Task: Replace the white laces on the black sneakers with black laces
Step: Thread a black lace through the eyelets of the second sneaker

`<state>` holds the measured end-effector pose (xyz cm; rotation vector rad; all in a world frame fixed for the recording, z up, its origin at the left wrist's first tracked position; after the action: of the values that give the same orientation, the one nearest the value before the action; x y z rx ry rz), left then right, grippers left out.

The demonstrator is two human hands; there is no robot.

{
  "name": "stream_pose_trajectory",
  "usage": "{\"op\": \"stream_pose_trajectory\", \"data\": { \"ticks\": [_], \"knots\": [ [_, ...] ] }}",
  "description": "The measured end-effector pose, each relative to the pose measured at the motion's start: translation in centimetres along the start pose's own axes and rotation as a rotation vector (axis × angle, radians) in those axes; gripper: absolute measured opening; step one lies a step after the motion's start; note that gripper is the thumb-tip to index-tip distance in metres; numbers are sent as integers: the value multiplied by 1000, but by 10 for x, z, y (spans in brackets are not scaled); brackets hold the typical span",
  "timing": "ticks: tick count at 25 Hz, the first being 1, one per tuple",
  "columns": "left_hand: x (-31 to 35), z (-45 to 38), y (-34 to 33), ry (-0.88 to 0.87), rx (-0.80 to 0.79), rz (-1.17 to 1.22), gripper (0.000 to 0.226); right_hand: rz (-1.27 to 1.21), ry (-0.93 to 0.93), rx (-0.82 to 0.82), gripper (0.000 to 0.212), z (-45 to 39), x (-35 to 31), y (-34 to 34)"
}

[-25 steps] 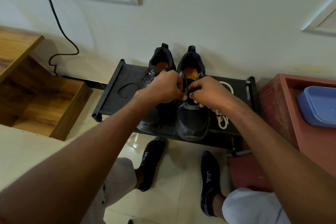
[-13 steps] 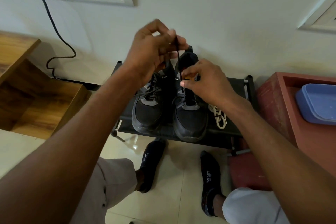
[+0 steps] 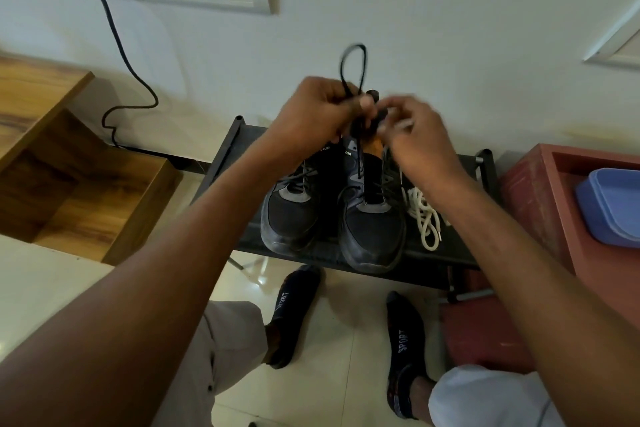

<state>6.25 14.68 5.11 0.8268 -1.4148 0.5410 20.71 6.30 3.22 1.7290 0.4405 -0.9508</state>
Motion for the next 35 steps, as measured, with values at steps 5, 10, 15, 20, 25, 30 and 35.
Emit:
{"op": "stream_pose_trajectory", "data": {
  "ticks": [5,10,15,20,25,30,35],
  "knots": [
    [8,-3,10,-83,110,139,23,135,75,-59,13,8,-8,-11],
    [-9,-5,11,30,-86,44,23,-86,143,280,11,4,-17,14],
    [-5,4,-10,57,-258,-70,21,-158,232,289,27,11,-36,22],
    [-9,-4,7,79,-24,-61,24,73,-58,193,42,11,-9,9],
    [-16,-2,27,122,243,-74,22,551,76,-459,23,29,-5,-39],
    [-21,5,37,188,310,-619,15,724,113,-320,30,36,-9,-50],
    [-27,13,41,349,251,-850,22,502,-157,-160,9,30,2,-29]
  ]
}}
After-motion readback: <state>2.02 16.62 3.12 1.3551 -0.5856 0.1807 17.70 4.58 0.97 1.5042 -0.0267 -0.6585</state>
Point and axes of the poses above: each hand's wrist, its own z-axis away from the middle knuckle, its own y-axis out of the back of the hand, x = y × z, the point moved 6 cm from there along -z, towards the middle knuckle, and after that the axes turned 8 degrees about z, right-handed, at the moved point
